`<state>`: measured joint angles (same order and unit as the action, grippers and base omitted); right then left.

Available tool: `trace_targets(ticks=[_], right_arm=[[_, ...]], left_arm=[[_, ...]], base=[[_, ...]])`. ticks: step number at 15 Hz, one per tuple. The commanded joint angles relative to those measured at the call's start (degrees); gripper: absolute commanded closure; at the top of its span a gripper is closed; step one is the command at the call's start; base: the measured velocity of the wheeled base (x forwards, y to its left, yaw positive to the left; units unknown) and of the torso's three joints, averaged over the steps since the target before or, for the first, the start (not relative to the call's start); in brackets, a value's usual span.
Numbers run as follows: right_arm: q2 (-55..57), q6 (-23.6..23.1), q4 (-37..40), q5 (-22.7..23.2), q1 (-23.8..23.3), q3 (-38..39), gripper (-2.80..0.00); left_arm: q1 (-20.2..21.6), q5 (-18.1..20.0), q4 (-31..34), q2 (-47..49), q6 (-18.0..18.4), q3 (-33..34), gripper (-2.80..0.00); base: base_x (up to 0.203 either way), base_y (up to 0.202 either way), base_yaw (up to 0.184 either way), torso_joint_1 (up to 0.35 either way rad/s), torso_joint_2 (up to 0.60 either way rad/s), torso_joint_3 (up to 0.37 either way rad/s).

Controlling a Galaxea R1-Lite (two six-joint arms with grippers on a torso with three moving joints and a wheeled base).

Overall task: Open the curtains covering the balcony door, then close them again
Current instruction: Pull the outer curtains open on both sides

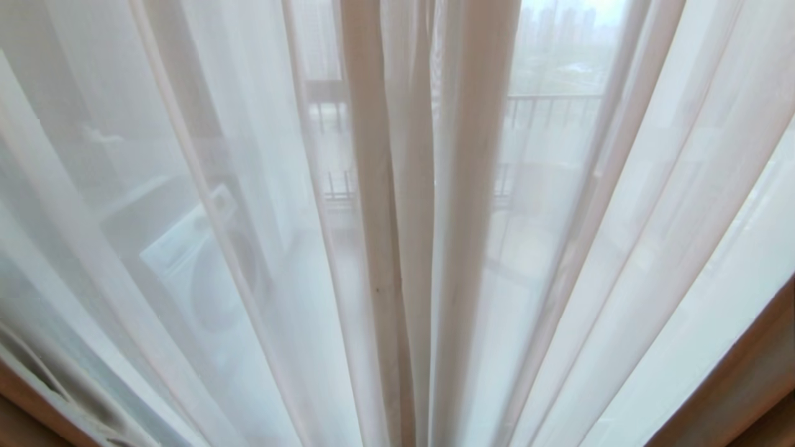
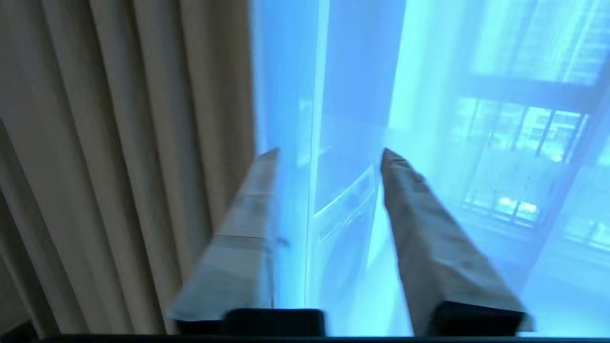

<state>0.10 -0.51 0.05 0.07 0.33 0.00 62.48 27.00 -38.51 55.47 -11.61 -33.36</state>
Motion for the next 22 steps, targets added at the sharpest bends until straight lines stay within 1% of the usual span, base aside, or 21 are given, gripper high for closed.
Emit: trace_targets(ticks=[1, 4, 6, 7, 8, 9, 10, 11, 12, 13, 14, 15, 16, 18, 21, 22], right_arm=[[-0.01, -0.02, -0.05, 0.02, 0.02, 0.0, 0.0], [-0.01, -0.02, 0.02, 0.02, 0.02, 0.0, 0.0], [-0.01, -0.02, -0.02, -0.05, 0.02, 0.0, 0.0], [-0.01, -0.02, 0.04, 0.02, 0.02, 0.0, 0.0], [-0.01, -0.02, 0.02, 0.02, 0.02, 0.0, 0.0], [-0.01, -0.02, 0.03, 0.02, 0.02, 0.0, 0.0], [-0.01, -0.02, -0.05, 0.02, 0.02, 0.0, 0.0], [-0.01, -0.02, -0.05, 0.02, 0.02, 0.0, 0.0], [-0.01, -0.02, -0.05, 0.02, 0.02, 0.0, 0.0], [-0.01, -0.02, -0.02, -0.04, 0.02, 0.0, 0.0], [-0.01, -0.02, -0.05, 0.02, 0.02, 0.0, 0.0], [-0.01, -0.02, -0.05, 0.02, 0.02, 0.0, 0.0], [-0.01, -0.02, -0.05, -0.07, 0.02, 0.0, 0.0], [-0.01, -0.02, -0.05, 0.02, 0.02, 0.0, 0.0], [-0.01, -0.02, 0.0, 0.02, 0.02, 0.0, 0.0], [-0.01, -0.02, -0.05, 0.02, 0.02, 0.0, 0.0]], left_arm=[[-1.45, 0.16, -0.21, -0.17, -0.08, 1.37, 0.0], [-5.86, 0.16, -0.08, 0.32, -0.03, 3.17, 0.0], [-7.77, 0.44, 1.37, 0.06, 0.39, 4.45, 0.0], [-9.8, 0.47, 2.32, -0.14, 0.98, 4.48, 0.0], [-14.31, 0.17, 4.01, -0.25, 1.81, 4.36, 0.0], [-20.87, -0.51, 6.11, -0.32, 2.69, 4.24, 0.0], [-28.41, -2.09, 8.49, -0.35, 3.62, 4.11, 0.0], [-36.67, -5.15, 11.22, -0.37, 4.51, 3.9, 0.0], [-45.21, -9.75, 14.14, -0.43, 5.24, 3.71, 0.0], [-53.11, -15.27, 16.89, -0.61, 5.81, 3.7, 0.0], [-59.15, -20.74, 19.23, -0.99, 6.29, 4.17, 0.0], [-63.54, -26.08, 21.52, -2.13, 6.78, 6.0, 0.0], [-65.51, -28.3, 22.78, -4.91, 7.12, 9.01, 0.0], [-65.26, -29.56, 23.56, -12.65, 7.39, 16.2, 0.0], [-62.76, -29.77, 23.83, -26.49, 7.5, 27.33, 0.0], [-61.42, -29.27, 24.99, -31.85, 7.5, 29.44, 0.0]], base=[[0.0, 0.0, 0.0, 0.0, 0.0, 0.0], [0.0, 0.0, 0.0, 0.0, 0.0, 0.0], [0.0, 0.0, 0.0, 0.0, 0.0, 0.0], [0.0, 0.0, 0.0, 0.0, 0.0, 0.0], [0.0, 0.0, 0.0, 0.0, 0.0, 0.0], [0.0, 0.0, 0.0, 0.0, 0.0, 0.0], [0.0, 0.0, 0.0, 0.0, 0.0, 0.0], [0.0, 0.0, 0.0, 0.0, 0.0, 0.0], [0.0, 0.0, 0.0, 0.0, 0.0, 0.0], [0.0, 0.0, 0.0, 0.0, 0.0, 0.0], [0.0, 0.0, 0.0, 0.0, 0.0, 0.0], [0.0, 0.0, 0.0, 0.0, 0.0, 0.0], [0.0, 0.0, 0.0, 0.0, 0.0, 0.0], [0.0, 0.0, 0.0, 0.0, 0.0, 0.0], [0.0, 0.0, 0.0, 0.0, 0.0, 0.0], [0.0, 0.0, 0.0, 0.0, 0.0, 0.0]])
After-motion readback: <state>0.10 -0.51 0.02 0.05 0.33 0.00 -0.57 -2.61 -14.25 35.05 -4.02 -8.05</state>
